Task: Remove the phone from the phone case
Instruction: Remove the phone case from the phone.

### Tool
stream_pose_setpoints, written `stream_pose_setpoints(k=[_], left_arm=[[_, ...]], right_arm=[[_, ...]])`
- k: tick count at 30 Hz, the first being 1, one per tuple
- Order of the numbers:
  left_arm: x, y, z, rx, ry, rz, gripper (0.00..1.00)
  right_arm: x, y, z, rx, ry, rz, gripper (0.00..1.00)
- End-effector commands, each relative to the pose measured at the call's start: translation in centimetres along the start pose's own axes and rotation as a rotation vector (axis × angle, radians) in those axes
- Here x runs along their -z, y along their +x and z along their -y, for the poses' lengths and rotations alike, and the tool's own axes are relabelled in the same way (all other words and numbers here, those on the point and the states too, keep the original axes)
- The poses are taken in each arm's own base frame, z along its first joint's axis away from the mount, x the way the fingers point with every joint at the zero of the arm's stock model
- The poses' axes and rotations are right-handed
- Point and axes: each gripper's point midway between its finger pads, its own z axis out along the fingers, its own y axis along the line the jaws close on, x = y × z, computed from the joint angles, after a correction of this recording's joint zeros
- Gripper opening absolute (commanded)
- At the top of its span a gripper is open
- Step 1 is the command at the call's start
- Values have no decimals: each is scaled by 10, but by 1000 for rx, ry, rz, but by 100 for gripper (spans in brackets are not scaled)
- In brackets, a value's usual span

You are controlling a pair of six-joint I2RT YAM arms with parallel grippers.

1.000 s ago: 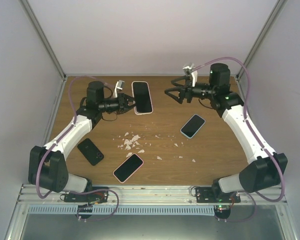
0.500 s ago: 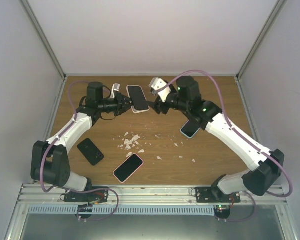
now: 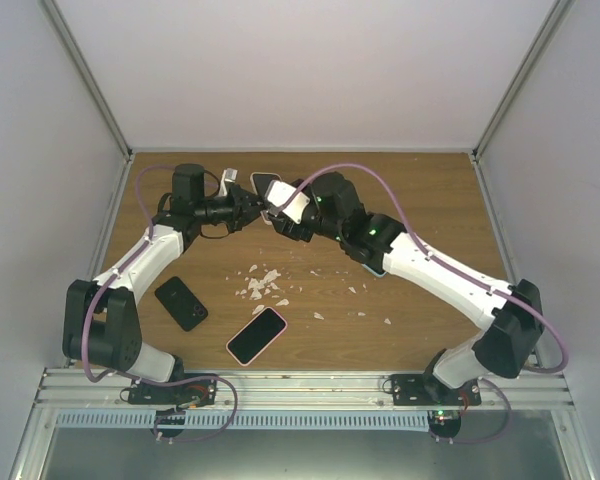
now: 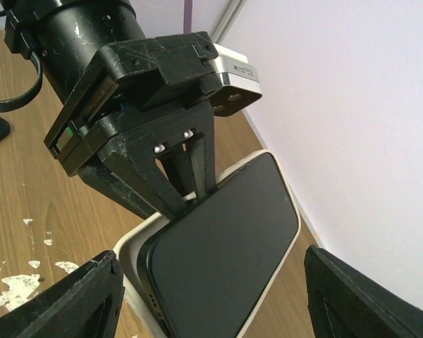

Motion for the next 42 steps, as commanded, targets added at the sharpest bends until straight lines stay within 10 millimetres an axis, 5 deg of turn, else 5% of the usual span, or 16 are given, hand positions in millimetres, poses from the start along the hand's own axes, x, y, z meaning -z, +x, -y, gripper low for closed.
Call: stream_pose_setpoints(k=[1, 24, 42], left_arm=[[3, -4, 19, -63, 71, 1, 0], [0, 8, 26, -63, 131, -76, 0], [-8, 28, 37, -115, 163, -150, 0]], right_arm=[[-9, -6, 0, 53, 53, 12, 70], [-19, 41, 17, 389, 306, -122, 44], [-31, 44, 33, 390, 320, -133, 14]])
